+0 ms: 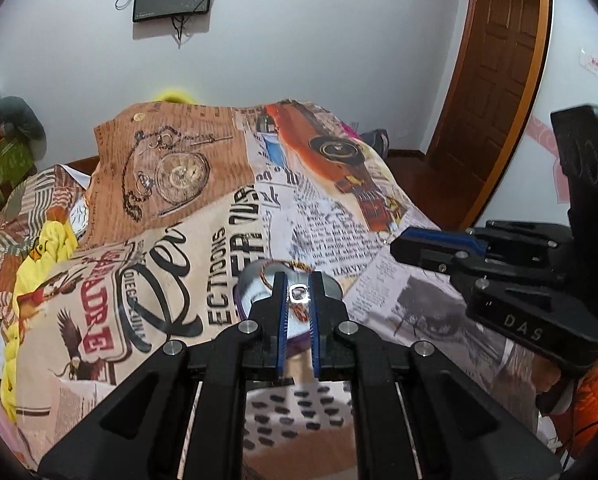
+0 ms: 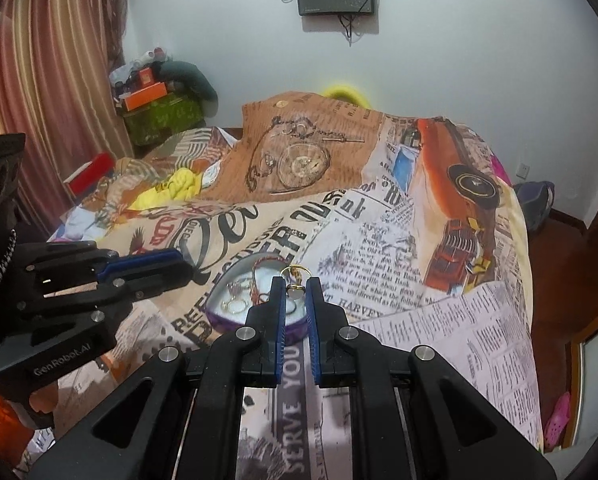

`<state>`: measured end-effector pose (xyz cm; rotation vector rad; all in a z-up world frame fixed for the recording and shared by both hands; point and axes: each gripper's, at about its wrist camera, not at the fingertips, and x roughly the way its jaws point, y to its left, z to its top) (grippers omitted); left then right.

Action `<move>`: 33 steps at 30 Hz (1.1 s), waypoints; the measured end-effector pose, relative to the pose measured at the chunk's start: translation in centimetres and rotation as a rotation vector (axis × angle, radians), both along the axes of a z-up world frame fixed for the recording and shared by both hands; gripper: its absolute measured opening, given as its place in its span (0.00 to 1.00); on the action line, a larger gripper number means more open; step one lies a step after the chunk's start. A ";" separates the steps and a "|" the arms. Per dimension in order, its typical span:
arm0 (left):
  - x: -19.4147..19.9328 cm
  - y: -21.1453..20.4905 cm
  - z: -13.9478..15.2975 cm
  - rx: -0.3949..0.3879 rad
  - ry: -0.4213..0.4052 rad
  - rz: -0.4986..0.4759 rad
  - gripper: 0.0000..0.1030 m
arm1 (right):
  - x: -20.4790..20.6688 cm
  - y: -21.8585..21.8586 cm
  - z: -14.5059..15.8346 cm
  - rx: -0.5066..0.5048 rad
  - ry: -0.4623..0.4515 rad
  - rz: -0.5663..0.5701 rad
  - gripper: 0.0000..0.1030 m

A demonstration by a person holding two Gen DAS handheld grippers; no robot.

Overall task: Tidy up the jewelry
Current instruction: 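Carry both pieces over the heart tin and open both grippers inside it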

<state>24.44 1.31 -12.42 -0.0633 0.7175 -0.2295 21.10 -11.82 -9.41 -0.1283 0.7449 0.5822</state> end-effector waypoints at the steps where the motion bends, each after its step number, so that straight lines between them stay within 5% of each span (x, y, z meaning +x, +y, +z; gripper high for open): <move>1: 0.3 0.1 0.0 -0.002 -0.001 0.001 0.08 | 0.1 0.1 -0.1 0.001 0.002 0.001 0.09; 20: 3.9 0.6 -5.6 -0.028 0.134 0.005 0.08 | 2.9 2.3 -6.1 -0.033 0.168 0.046 0.09; 33: 4.2 0.8 -6.1 -0.042 0.172 0.014 0.08 | 3.1 2.7 -6.5 -0.066 0.154 0.056 0.09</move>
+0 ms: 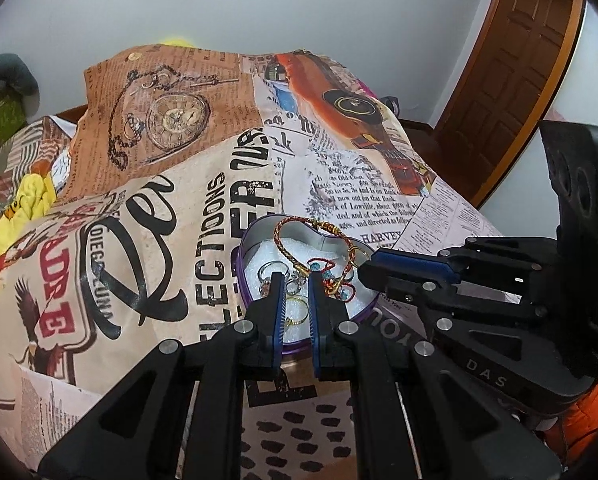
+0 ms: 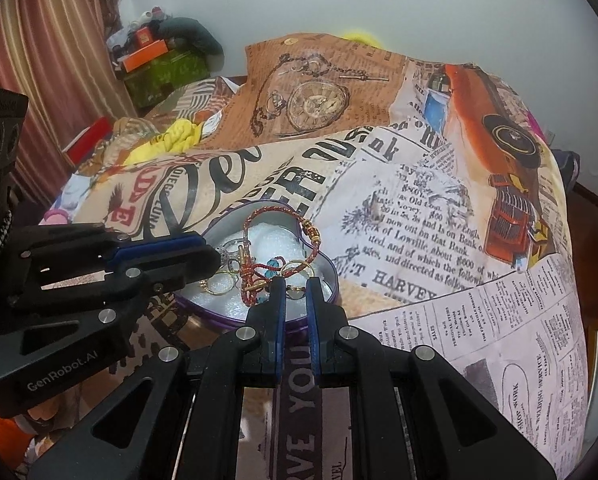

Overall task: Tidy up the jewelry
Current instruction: 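Carry both pieces over the heart tin and open both grippers inside it, then lift both grippers away from the heart tin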

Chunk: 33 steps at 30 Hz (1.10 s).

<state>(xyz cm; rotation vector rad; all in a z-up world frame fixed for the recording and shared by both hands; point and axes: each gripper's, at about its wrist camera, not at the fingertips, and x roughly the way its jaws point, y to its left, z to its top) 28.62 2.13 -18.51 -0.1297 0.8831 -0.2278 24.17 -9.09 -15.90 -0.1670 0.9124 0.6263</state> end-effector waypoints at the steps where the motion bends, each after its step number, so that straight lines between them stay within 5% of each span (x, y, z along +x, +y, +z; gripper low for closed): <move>1: 0.0 0.1 0.0 -0.004 0.005 0.002 0.08 | 0.0 0.0 0.0 -0.004 -0.001 0.001 0.09; 9: -0.8 1.0 1.1 -0.030 -0.004 0.047 0.24 | -0.3 0.2 0.9 -0.021 0.001 0.000 0.21; 20: -4.7 1.7 7.4 -0.025 -0.140 0.085 0.24 | -3.8 -1.1 6.9 0.013 -0.141 -0.059 0.26; 33: -16.8 -0.6 19.8 0.055 -0.539 0.152 0.24 | -15.4 -5.9 19.8 0.228 -0.535 -0.217 0.26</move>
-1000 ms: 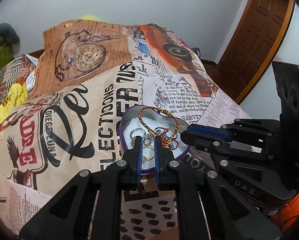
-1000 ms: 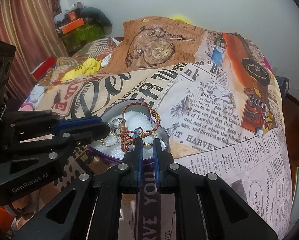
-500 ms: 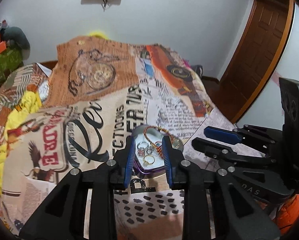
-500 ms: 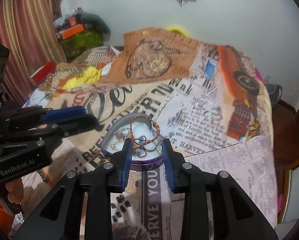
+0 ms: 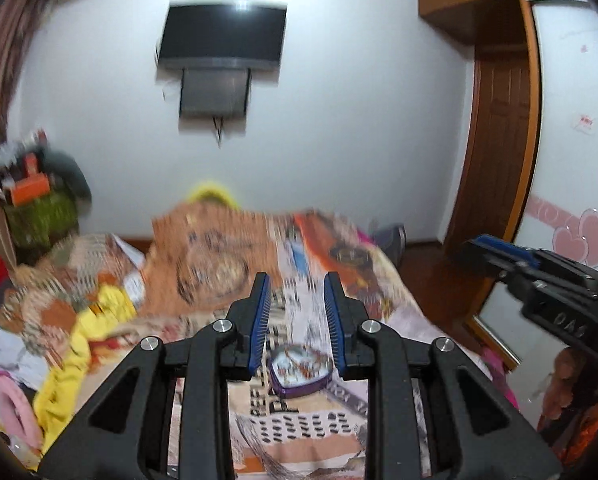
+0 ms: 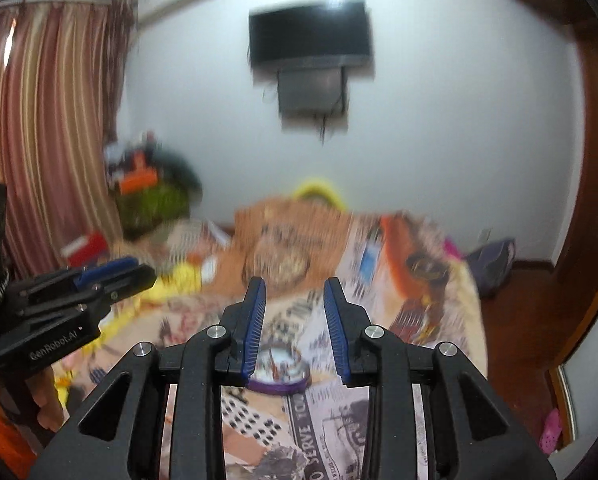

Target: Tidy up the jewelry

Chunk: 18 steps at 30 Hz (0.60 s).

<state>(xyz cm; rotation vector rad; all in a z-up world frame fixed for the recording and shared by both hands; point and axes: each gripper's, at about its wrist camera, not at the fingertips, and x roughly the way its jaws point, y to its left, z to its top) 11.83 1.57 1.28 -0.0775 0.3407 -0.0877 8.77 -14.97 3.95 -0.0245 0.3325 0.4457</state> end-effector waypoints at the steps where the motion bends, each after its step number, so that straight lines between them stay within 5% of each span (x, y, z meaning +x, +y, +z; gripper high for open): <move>1: -0.9 -0.2 0.6 0.007 -0.026 0.004 0.25 | -1.1 -0.3 0.6 0.014 -0.032 -0.011 0.26; 6: -5.5 -1.3 2.6 0.037 -0.165 0.033 0.43 | -6.1 -1.1 2.6 0.067 -0.155 -0.063 0.30; 7: -6.0 -1.5 2.8 0.040 -0.176 0.030 0.53 | -6.6 -1.1 2.6 0.071 -0.167 -0.072 0.34; 9: -6.9 -1.6 2.9 0.036 -0.190 0.040 0.70 | -7.7 -1.1 2.7 0.076 -0.190 -0.100 0.65; 11: -7.7 -1.7 2.8 0.027 -0.204 0.055 0.86 | -8.3 -1.0 2.5 0.084 -0.215 -0.124 0.79; 15: -8.6 -1.1 2.6 -0.005 -0.209 0.097 0.96 | -8.3 -0.6 2.1 0.072 -0.226 -0.183 0.99; 18: -8.8 -0.6 2.5 -0.013 -0.202 0.113 0.96 | -8.2 -0.6 2.0 0.075 -0.212 -0.187 1.00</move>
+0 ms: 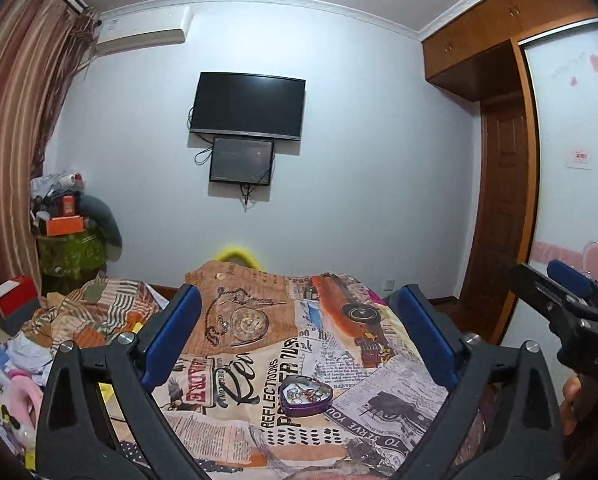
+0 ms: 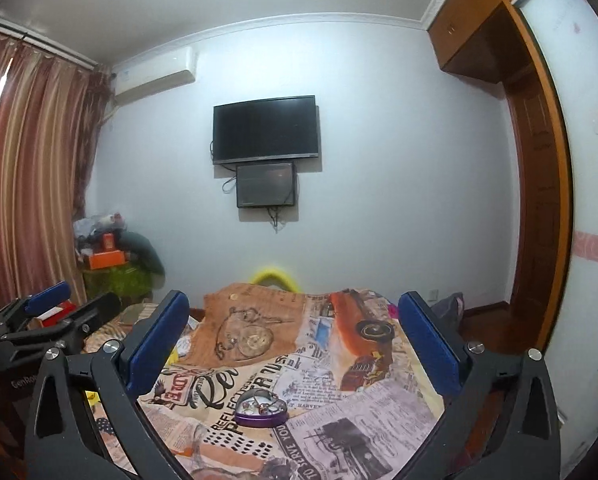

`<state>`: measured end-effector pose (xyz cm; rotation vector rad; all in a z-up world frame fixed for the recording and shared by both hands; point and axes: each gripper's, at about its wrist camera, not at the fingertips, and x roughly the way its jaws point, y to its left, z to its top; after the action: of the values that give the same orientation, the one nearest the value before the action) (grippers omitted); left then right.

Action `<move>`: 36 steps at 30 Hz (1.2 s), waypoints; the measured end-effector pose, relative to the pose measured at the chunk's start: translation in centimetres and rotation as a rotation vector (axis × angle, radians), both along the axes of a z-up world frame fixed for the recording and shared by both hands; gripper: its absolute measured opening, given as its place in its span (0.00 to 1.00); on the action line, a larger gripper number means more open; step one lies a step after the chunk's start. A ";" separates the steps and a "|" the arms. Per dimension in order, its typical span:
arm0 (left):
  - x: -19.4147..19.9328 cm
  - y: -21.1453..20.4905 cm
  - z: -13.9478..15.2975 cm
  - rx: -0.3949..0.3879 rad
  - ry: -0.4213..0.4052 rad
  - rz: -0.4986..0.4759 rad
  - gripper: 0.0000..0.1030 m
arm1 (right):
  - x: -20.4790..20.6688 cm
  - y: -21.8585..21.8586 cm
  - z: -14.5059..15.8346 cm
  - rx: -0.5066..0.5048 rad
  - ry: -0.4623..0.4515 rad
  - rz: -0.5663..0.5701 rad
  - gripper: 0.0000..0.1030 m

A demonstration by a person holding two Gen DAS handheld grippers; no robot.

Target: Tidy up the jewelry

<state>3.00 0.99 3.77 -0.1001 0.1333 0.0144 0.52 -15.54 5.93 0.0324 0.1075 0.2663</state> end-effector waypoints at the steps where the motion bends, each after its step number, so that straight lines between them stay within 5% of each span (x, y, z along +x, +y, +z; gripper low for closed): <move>1: 0.1 0.2 -0.1 -0.002 0.007 0.007 0.96 | 0.1 0.1 0.0 -0.007 0.007 -0.001 1.00; 36: -0.3 -1.8 -1.2 0.055 0.050 0.012 0.96 | -0.4 -0.3 -1.2 -0.045 0.076 0.004 1.00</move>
<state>2.73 -0.80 2.62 -0.0454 0.1822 0.0323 0.13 -15.87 4.72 -0.0028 0.1890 0.2664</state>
